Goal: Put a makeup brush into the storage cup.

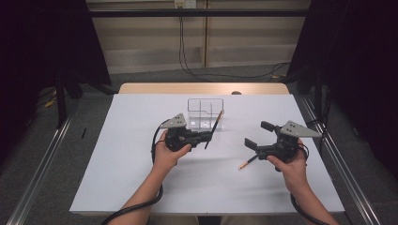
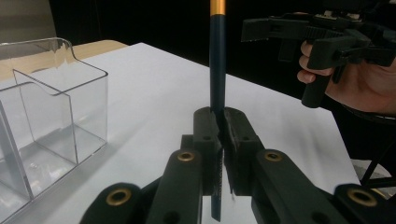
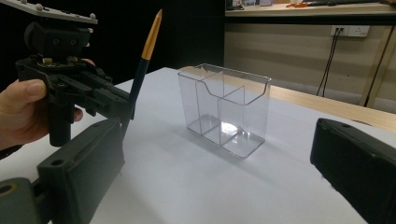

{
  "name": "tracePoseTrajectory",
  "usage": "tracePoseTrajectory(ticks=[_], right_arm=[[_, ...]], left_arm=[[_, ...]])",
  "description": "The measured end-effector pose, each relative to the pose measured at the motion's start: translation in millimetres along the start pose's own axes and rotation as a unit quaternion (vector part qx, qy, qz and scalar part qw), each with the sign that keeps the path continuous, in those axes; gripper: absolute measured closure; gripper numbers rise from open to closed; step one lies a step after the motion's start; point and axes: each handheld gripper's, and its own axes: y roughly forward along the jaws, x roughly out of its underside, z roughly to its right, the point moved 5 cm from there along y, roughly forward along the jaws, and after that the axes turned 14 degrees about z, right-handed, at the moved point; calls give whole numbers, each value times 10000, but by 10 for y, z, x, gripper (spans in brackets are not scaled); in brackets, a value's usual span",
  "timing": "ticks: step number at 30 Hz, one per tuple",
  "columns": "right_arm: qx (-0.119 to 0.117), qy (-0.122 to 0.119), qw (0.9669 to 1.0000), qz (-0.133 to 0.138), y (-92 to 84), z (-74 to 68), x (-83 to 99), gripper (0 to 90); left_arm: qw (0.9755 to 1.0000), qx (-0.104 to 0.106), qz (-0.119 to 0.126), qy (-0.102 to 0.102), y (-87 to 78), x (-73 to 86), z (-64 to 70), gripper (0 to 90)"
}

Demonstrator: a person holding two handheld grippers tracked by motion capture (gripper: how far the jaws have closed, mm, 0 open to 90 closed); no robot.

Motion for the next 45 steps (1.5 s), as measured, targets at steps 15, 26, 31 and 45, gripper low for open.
tracePoseTrajectory(ticks=[15,26,31,45], right_arm=[[-274,216,9994,-89,296,-98,13,109],[-612,198,9979,-82,490,-240,1,375],[-803,284,9964,-35,550,-302,-19,518],[-798,598,9950,50,669,-363,-24,703]], left_arm=[[9999,22,-100,-22,39,40,12,845],[9998,65,-164,66,93,61,61,845],[9998,71,-194,71,101,76,65,846],[9999,118,-50,80,113,60,94,845]])
